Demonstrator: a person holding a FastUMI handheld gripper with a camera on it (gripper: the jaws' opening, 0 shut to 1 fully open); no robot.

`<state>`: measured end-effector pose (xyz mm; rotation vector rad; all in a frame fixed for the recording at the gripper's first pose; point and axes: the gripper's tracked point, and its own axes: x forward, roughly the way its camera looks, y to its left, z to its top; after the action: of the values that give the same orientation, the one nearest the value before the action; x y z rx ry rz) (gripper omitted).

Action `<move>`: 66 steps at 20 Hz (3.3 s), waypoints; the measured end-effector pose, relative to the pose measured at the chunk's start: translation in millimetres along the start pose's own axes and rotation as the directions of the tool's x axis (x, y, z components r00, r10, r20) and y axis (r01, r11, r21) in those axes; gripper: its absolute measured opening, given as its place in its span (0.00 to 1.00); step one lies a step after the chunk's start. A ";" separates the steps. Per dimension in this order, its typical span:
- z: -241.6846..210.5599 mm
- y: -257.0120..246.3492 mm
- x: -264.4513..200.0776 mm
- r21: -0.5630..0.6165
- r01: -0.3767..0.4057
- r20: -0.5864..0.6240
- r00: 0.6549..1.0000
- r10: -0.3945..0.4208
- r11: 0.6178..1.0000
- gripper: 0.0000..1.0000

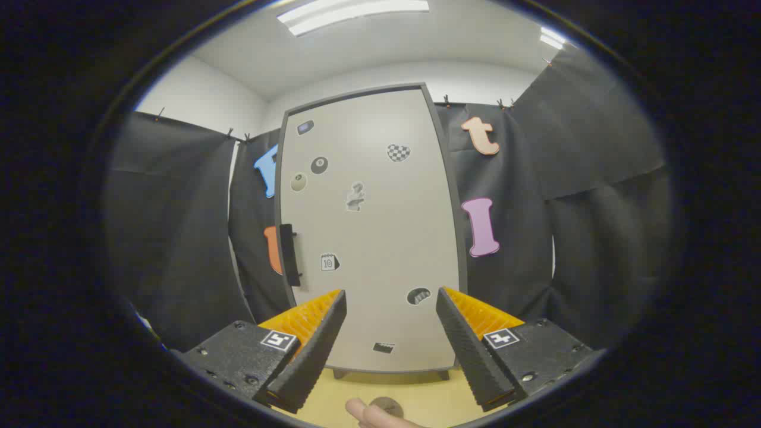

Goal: Open the shoe cabinet door, grab the shoes and put them into the shoe cabinet, then close the shoe cabinet door.

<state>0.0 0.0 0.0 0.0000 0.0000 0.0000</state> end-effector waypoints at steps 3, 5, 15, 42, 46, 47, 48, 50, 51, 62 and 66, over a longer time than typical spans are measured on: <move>14.2 2.7 -3.4 -0.046 0.040 0.011 0.999 -0.040 0.998 0.99; 15.2 11.8 -5.5 -0.049 0.042 0.002 0.999 -0.042 0.998 0.99; 6.9 59.1 -20.8 -0.133 0.067 -0.026 0.997 -0.072 0.989 1.00; 18.2 172.9 178.7 -0.133 0.026 0.007 1.000 -0.026 0.991 0.99; 7.9 179.2 205.6 -0.093 0.006 -0.039 0.999 -0.010 0.996 0.99; 6.5 179.0 210.5 -0.091 0.004 -0.046 0.999 -0.008 0.996 0.99; 7.0 176.3 212.6 -0.091 0.012 -0.057 0.998 -0.018 0.996 1.00; -5.5 180.8 221.7 -0.072 -0.010 -0.113 0.994 0.002 0.997 0.99; -10.7 178.8 224.5 -0.060 -0.005 -0.133 0.991 -0.003 0.998 0.95; -16.9 190.8 217.3 -0.063 -0.091 -0.179 0.981 0.078 0.994 0.33; -13.2 193.8 197.4 -0.068 -0.124 -0.175 0.978 0.110 0.990 0.33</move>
<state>197.4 193.8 -13.2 -0.0792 0.1723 0.1179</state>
